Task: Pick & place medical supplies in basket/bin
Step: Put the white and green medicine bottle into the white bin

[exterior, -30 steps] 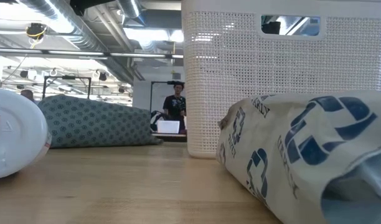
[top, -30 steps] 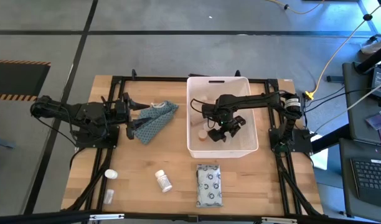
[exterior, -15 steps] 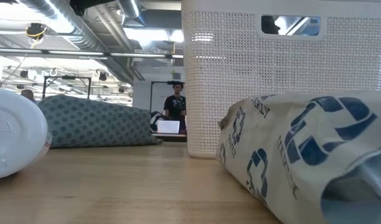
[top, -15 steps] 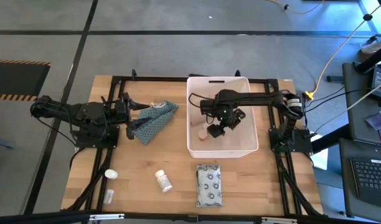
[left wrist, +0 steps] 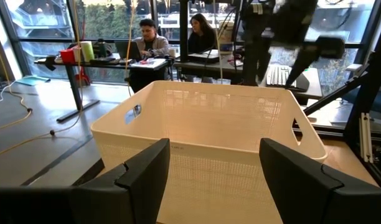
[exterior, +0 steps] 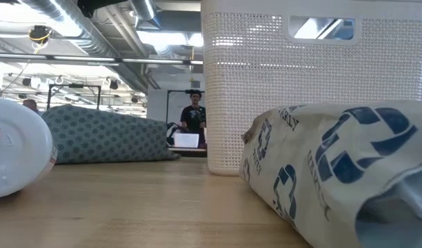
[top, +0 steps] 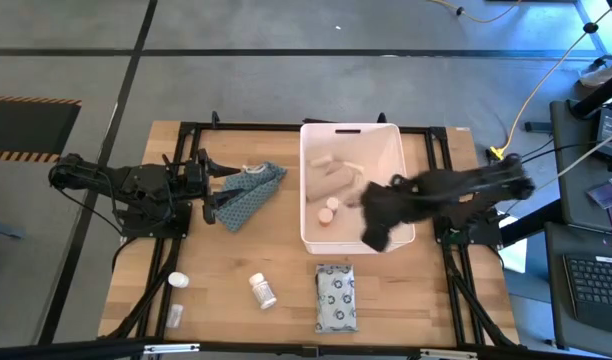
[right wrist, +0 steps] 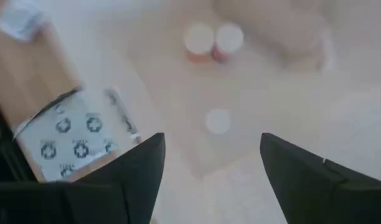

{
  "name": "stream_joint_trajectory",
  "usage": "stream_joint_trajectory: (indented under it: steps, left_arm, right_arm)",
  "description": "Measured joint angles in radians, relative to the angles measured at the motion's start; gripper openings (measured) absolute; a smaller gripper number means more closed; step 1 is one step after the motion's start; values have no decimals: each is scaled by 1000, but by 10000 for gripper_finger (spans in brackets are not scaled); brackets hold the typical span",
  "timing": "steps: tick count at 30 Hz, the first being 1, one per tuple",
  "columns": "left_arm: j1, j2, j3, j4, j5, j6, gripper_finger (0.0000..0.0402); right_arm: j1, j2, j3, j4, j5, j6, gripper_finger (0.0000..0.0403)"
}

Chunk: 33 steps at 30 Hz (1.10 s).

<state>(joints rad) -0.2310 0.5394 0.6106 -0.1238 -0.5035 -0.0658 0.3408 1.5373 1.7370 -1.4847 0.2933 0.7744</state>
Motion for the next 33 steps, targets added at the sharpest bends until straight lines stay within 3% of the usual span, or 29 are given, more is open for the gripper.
stream_joint_trajectory:
  steps: [2, 5, 7, 11, 15, 19, 24, 33]
  left_arm:
    - [0, 0, 0, 0, 0, 0, 242]
    - [0, 0, 0, 0, 0, 0, 242]
    - [0, 0, 0, 0, 0, -1, 242]
    - [0, 0, 0, 0, 25, -3, 242]
    - [0, 0, 0, 0, 100, -3, 242]
    - [0, 0, 0, 0, 170, -2, 242]
    - [0, 0, 0, 0, 216, -2, 242]
    - [4, 20, 0, 1, 229, -51, 242]
  right_arm:
    - [68, -57, 0, -28, 39, -50, 264]
    - [183, -129, -20, -27, 87, 126, 264]
    - [263, -162, -56, -18, 150, 159, 264]
    - [407, -239, -196, 35, 310, 265, 264]
    - [532, -327, -382, 187, 319, 370, 264]
    - [652, -426, -533, 448, 355, 334, 264]
    - [780, -523, -700, 805, 365, 122, 264]
    - [864, -601, -1026, 1038, 474, 110, 264]
